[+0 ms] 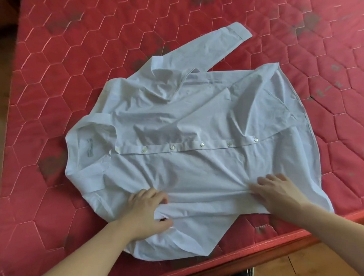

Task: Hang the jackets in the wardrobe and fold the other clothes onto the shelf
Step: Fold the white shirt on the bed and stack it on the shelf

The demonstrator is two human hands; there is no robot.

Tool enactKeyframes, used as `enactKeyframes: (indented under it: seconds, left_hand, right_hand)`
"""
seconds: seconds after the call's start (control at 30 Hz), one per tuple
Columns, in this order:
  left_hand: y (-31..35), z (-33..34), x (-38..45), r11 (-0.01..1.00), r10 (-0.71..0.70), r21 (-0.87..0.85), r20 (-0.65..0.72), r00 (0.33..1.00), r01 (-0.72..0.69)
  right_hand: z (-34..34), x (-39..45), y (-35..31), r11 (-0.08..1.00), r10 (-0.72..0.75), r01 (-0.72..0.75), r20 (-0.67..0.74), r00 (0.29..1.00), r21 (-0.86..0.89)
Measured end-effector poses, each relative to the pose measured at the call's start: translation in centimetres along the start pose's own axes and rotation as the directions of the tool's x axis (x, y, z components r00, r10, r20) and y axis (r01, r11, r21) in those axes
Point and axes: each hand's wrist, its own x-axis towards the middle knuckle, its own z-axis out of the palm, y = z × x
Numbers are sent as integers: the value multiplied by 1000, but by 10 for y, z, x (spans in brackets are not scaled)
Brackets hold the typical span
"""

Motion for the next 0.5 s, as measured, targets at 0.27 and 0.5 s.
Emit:
enactKeyframes:
  seconds: [0.27, 0.5]
  left_hand:
    - [-3, -8, -21, 961, 277, 4, -59, 959, -277]
    - [-3, 5, -31, 806, 552, 273, -29, 833, -525]
  right_hand:
    - [-20, -15, -56, 991, 113, -111, -21, 993, 73]
    - [6, -28, -172, 983, -129, 114, 103, 986, 144]
